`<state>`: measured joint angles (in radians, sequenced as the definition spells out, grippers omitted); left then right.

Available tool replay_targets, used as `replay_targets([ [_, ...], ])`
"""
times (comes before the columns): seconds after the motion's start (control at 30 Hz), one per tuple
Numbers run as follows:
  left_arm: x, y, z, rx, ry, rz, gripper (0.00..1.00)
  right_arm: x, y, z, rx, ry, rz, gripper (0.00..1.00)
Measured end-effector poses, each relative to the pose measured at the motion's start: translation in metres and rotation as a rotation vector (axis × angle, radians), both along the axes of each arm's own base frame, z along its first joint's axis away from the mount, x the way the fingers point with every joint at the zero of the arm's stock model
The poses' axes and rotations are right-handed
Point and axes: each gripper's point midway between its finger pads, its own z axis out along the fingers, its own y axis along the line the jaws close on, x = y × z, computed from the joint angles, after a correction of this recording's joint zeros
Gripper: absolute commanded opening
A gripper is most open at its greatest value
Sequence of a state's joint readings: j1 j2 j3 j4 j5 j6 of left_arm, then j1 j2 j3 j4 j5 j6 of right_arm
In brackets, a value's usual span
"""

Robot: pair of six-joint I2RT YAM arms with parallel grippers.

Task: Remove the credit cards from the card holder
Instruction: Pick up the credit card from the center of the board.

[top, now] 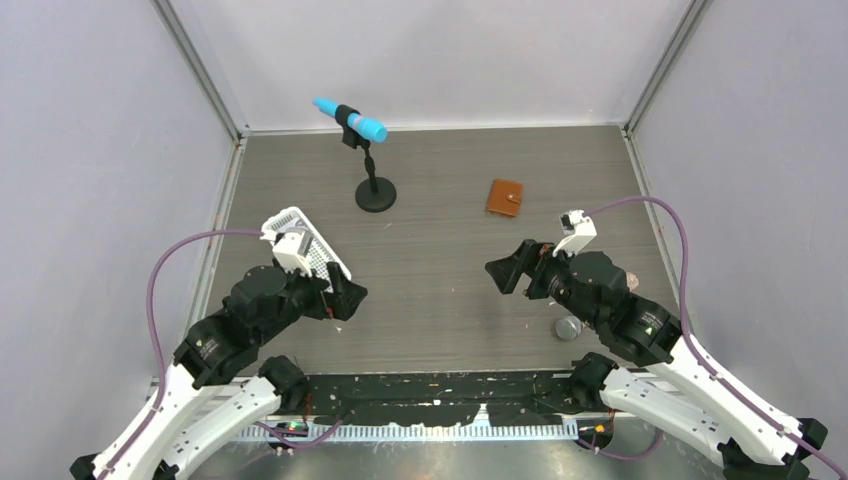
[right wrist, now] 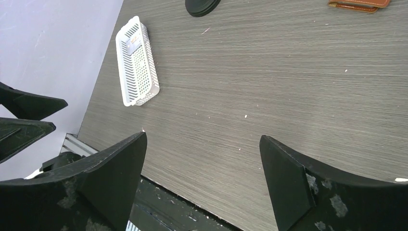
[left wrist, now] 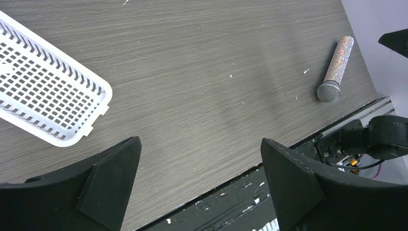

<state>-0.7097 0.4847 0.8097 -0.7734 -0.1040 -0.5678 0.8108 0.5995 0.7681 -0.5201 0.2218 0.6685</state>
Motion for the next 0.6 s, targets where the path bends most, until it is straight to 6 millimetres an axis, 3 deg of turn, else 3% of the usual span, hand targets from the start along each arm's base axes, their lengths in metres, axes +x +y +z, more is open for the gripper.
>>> replay_targets([
  [0.37, -0.003, 0.005, 0.007, -0.002, -0.049, -0.008, 1.0, 0.002, -0.002, 0.003, 0.022, 0.001, -0.024, 0.96],
  [0.6, -0.004, 0.013, 0.008, 0.033, -0.1, -0.013, 1.0, 0.011, -0.013, -0.009, -0.005, -0.013, -0.101, 0.98],
])
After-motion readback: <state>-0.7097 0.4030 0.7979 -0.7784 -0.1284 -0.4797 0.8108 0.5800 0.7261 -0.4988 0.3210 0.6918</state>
